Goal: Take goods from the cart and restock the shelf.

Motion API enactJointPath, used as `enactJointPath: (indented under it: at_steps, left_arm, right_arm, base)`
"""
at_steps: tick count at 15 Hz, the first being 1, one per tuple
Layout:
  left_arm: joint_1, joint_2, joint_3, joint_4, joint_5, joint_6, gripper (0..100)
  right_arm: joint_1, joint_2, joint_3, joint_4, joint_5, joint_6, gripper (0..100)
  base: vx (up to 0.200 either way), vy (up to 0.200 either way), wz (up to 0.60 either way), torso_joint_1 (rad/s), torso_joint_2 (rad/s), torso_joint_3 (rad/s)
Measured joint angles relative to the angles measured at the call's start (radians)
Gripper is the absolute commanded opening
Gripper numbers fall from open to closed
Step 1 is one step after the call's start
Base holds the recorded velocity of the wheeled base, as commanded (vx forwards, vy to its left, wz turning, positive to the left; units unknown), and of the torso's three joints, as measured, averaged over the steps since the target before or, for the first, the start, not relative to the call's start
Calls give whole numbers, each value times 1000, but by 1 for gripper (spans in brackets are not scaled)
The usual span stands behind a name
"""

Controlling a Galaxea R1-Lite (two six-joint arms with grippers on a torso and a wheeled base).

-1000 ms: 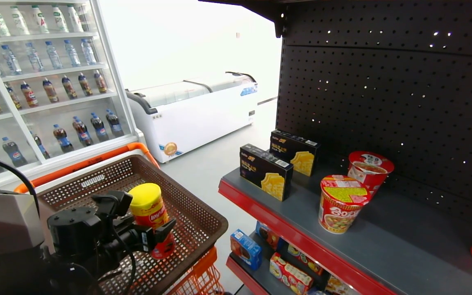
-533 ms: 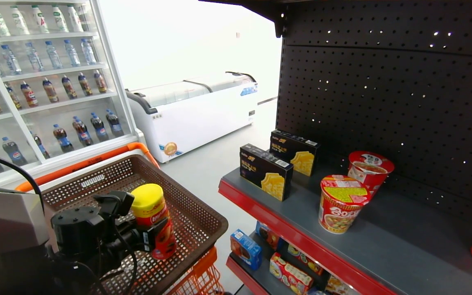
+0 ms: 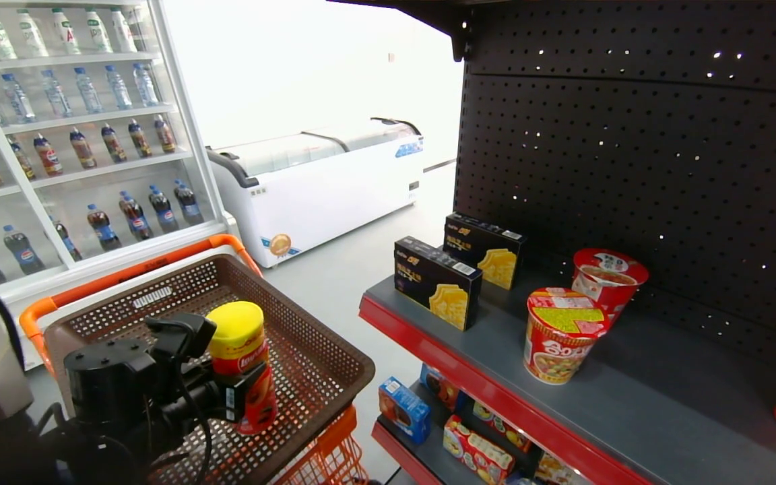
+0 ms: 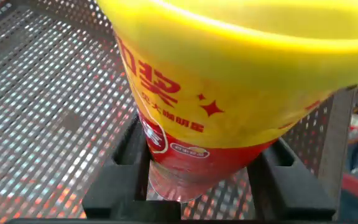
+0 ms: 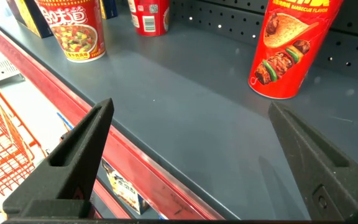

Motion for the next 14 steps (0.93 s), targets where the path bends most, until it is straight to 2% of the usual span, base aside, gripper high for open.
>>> enactJointPath:
  at_steps: [2, 6, 7, 8, 9, 12, 14]
  left_arm:
    - [-11, -117, 16, 120, 12, 20, 0]
    - [-30, -373, 29, 347, 16, 37, 0]
    - [-28, -426, 29, 371, 39, 71, 0]
    - [-20, -467, 29, 378, 53, 125, 0]
    - [-14, -501, 24, 384, 57, 145, 0]
    - [-29, -561, -2, 428, 40, 143, 0]
    - [-34, -585, -20, 451, 29, 130, 0]
  right_arm:
    - [0, 0, 0, 0, 0, 0, 100]
    - [0, 0, 0, 0, 0, 0, 100]
    - [0, 0, 0, 0, 0, 0, 100]
    - [0, 0, 0, 0, 0, 0, 100]
    - [0, 0, 0, 0, 0, 0, 100]
    - [0, 0, 0, 0, 0, 0, 100]
    - [0, 0, 0, 0, 0, 0, 100]
  base:
    - [0, 0, 0, 0, 0, 0]
    - [0, 0, 0, 0, 0, 0]
    - [0, 0, 0, 0, 0, 0]
    - [0, 0, 0, 0, 0, 0]
    - [0, 0, 0, 0, 0, 0]
    - [0, 0, 0, 0, 0, 0]
    - [0, 0, 0, 0, 0, 0]
